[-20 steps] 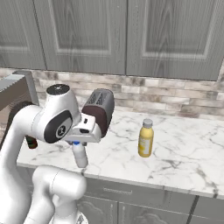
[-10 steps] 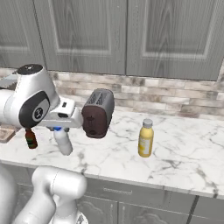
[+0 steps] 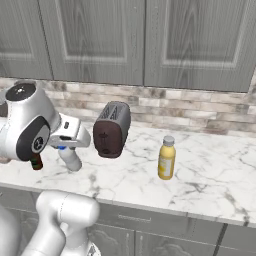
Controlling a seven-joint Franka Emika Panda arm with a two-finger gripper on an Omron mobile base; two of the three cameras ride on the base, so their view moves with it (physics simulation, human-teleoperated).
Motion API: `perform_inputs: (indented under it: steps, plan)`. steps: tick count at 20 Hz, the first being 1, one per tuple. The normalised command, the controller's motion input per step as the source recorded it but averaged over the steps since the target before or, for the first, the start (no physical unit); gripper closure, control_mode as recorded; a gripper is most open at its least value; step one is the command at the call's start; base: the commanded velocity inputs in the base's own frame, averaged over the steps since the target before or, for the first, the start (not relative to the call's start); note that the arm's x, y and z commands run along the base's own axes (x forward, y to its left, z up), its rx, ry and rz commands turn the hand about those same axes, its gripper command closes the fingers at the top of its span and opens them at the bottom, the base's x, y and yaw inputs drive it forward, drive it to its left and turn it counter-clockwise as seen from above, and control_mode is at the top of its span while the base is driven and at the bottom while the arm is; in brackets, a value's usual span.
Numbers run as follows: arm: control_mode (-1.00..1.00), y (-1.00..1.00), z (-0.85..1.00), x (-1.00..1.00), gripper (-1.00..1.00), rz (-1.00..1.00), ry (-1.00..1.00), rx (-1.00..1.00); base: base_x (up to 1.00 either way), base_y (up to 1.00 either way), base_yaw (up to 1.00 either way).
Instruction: Place the drinks on the dining counter in a tight cluster.
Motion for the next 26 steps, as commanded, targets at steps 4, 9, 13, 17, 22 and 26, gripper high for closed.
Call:
perform_inputs:
  steps: [4, 9, 13, 17, 22, 26]
  plan:
    - [-1.00, 0.00, 0.00, 0.00, 1.00, 0.00, 0.00, 0.00, 0.00, 0.00, 0.00]
    - [-1.00, 0.00, 0.00, -0.01, 1.00, 0.00, 0.00, 0.00, 0.00, 0.00, 0.00]
    - [1.00, 0.00, 0.00, 0.00, 1.00, 0.00, 0.00, 0.00, -0.62, 0.00, 0.03]
    - [1.00, 0.00, 0.00, 0.00, 1.00, 0.00, 0.00, 0.00, -0.59, 0.02, 0.20]
    - [1.00, 0.00, 0.00, 0.00, 1.00, 0.00, 0.00, 0.00, -0.10, 0.21, 0.28]
    - [1.00, 0.00, 0.00, 0.00, 1.00, 0.00, 0.00, 0.00, 0.00, 0.04, 0.48]
